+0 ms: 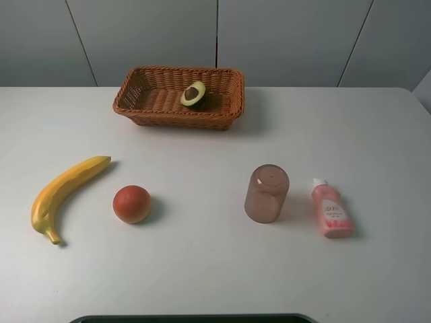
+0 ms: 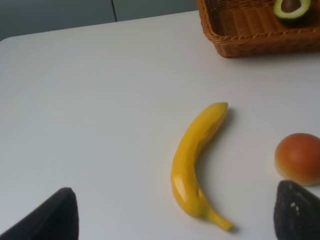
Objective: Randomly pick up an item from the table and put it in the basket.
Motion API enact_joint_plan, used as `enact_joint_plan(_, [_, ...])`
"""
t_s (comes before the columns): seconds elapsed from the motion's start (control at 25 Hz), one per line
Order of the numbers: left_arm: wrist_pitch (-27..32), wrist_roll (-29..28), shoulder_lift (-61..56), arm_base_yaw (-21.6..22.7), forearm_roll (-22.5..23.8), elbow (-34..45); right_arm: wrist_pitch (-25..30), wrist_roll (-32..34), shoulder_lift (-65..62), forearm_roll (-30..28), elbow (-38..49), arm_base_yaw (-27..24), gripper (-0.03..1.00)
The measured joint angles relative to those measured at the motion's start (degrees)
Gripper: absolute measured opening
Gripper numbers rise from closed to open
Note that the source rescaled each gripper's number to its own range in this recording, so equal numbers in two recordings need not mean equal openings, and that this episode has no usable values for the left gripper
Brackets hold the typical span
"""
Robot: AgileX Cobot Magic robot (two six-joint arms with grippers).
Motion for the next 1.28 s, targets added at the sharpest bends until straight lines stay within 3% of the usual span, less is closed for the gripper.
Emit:
enact_joint_plan(0.36, [0.0, 0.0, 0.0, 0.0, 0.0, 0.0, 15.7, -3.0, -20.8, 0.1, 6.4, -11.4, 1.0])
enact_joint_plan(0.6, [0.0, 0.0, 0.0, 0.0, 0.0, 0.0, 22.2, -3.4, -33.5, 0.1, 16.0, -18.1, 1.0])
enact_joint_plan(0.96, [0.0, 0.0, 0.0, 0.0, 0.0, 0.0, 24.0, 0.3, -57.2, 1.5, 34.7, -19.1, 1.0])
enact_joint_plan(1.28, [0.0, 0.0, 0.0, 0.0, 0.0, 0.0, 23.3, 8.1, -78.9, 1.9, 51.5, -19.1, 1.0])
